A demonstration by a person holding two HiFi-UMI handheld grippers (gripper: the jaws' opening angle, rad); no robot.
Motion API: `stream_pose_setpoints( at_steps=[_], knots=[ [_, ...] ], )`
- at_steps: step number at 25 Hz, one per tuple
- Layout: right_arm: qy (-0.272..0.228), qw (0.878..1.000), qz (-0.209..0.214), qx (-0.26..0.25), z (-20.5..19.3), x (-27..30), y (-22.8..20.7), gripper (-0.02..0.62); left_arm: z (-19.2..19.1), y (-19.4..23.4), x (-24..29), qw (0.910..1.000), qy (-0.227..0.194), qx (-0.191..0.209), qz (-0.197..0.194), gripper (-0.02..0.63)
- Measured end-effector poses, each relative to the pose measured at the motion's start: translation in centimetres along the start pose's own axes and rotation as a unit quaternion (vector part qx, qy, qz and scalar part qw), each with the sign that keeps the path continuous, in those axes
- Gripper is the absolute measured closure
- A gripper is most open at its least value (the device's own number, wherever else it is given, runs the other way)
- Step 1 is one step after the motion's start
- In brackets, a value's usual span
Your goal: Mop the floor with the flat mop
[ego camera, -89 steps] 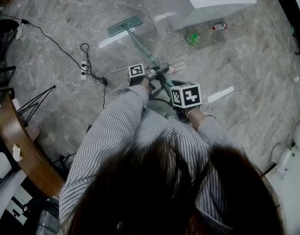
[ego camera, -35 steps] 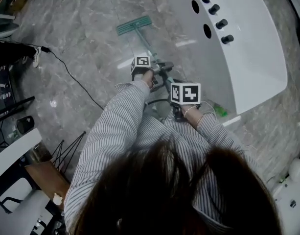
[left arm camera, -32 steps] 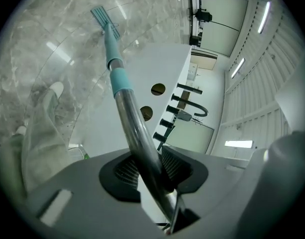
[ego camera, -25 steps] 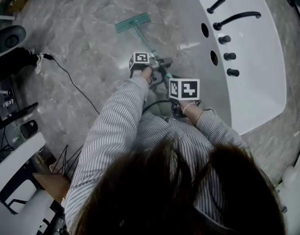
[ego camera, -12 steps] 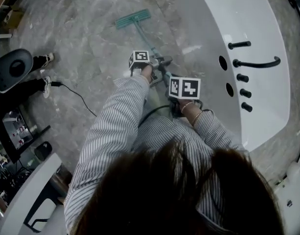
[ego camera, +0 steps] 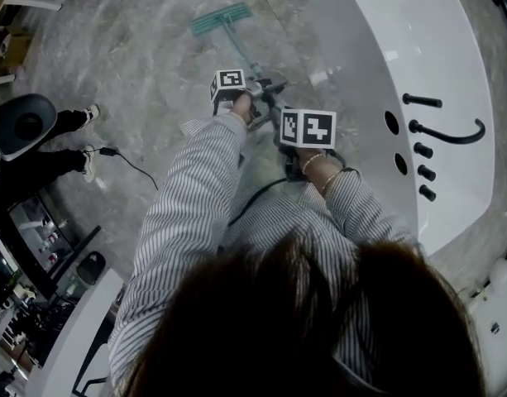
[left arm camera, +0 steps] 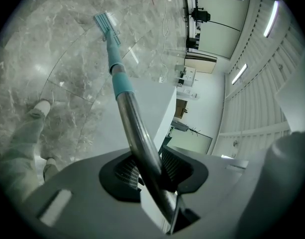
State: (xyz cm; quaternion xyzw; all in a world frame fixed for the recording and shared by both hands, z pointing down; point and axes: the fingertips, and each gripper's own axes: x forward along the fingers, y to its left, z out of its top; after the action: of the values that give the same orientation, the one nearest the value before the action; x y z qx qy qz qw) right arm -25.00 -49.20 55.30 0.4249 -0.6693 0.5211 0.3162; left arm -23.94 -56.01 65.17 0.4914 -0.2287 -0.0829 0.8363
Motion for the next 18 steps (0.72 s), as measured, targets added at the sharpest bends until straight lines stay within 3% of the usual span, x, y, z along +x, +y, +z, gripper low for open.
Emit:
stream_pose_setpoints(
  at_steps=[12, 18],
  knots=[
    [0.001, 1.000, -0.004, 0.002, -0.2, 0.3, -0.5, 0.480, 0.2, 0.4, 0.3, 0.9999, -0.007, -0.006, -0.005, 0.485],
    [0.000, 1.000, 0.000, -0.003, -2.8, -1.2, -2.3, 0.482, -2.7, 1.6, 1.3, 0.9996, -0.019, -0.007, -0.018, 0.485]
  ],
)
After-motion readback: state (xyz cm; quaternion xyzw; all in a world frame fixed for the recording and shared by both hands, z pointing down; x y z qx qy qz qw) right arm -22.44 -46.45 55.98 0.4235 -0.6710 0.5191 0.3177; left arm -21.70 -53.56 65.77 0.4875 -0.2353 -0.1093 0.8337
